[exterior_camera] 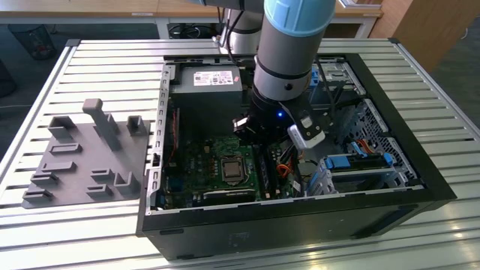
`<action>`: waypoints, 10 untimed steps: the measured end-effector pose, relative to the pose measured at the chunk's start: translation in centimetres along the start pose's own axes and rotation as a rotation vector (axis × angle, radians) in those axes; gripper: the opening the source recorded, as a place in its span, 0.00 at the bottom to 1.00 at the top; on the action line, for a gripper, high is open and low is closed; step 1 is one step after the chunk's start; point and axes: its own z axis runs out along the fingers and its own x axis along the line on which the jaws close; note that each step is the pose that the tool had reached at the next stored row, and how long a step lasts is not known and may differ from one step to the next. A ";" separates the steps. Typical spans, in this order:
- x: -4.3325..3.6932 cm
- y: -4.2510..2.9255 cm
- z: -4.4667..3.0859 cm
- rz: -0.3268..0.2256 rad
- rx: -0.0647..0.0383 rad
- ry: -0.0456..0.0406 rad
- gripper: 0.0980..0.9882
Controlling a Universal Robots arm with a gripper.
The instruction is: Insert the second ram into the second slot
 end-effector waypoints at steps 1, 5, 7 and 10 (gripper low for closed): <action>-0.06 0.00 0.01 0.000 0.000 0.0008 0.04; -0.17 0.00 0.15 0.000 0.000 0.0028 0.04; -0.17 -0.01 0.21 0.000 0.000 0.0030 0.04; -0.18 -0.01 0.33 0.000 0.000 0.0032 0.04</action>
